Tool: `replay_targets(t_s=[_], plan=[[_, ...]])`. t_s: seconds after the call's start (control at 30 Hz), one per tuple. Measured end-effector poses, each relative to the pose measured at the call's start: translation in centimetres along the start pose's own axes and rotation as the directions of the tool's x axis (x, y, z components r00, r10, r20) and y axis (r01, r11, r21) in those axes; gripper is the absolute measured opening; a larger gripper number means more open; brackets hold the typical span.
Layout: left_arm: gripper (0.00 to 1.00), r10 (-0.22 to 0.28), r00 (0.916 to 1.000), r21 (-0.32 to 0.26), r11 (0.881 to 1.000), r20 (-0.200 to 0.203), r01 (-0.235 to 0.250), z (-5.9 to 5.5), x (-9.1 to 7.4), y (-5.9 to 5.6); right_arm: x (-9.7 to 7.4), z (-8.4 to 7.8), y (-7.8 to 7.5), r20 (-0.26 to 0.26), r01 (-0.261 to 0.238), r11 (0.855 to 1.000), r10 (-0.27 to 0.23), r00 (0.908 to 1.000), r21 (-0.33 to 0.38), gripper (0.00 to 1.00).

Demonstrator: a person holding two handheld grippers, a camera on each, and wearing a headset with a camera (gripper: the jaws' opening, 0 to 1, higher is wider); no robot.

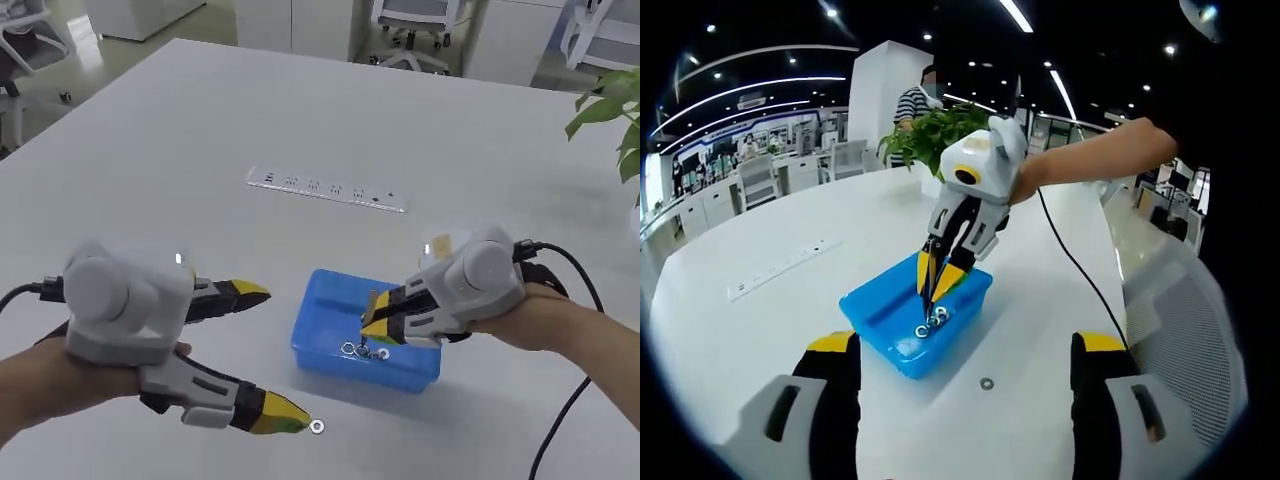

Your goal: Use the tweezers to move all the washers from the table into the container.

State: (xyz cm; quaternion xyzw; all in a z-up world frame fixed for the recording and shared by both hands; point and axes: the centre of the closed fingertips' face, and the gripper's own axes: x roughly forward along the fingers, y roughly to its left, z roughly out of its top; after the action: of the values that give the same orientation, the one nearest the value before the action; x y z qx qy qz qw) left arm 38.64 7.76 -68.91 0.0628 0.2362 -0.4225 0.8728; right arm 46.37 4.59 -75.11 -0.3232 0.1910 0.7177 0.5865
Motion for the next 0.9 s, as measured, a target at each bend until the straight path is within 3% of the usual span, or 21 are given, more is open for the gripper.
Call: replay_targets(t_s=[0.1, 0.27, 0.57, 0.7, 0.9], plan=[[0.84, -0.008, 1.0, 0.014, 1.0, -0.003, 0.008, 0.2, 0.4, 0.2, 0.1, 0.0, 0.0, 0.003, -0.002, 1.0, 0.002, 1.0, 0.001, 0.08], [0.74, -0.024, 0.9986, 0.055, 0.998, -0.046, 0.027, 0.1, 1.4, 0.8, 0.4, -0.1, 0.2, 0.003, -0.009, 1.0, 0.009, 1.0, 0.003, 0.08], [0.49, -0.021, 0.9981, 0.154, 0.988, -0.058, 0.03, 1.7, 3.2, 2.4, 0.5, 0.0, 0.3, 0.007, -0.013, 1.0, 0.013, 0.9999, -0.007, 0.08], [0.39, -0.039, 0.9978, 0.19, 0.981, -0.054, 0.048, 2.6, 4.0, 2.6, 0.6, -0.1, 0.4, 0.004, -0.016, 1.0, 0.016, 0.9999, -0.015, 0.08], [0.29, -0.05, 0.9969, 0.226, 0.972, -0.06, 0.063, 3.0, 5.1, 3.0, 0.7, -0.1, 0.5, 0.0, -0.02, 0.999, 0.02, 0.9998, -0.031, 0.08]])
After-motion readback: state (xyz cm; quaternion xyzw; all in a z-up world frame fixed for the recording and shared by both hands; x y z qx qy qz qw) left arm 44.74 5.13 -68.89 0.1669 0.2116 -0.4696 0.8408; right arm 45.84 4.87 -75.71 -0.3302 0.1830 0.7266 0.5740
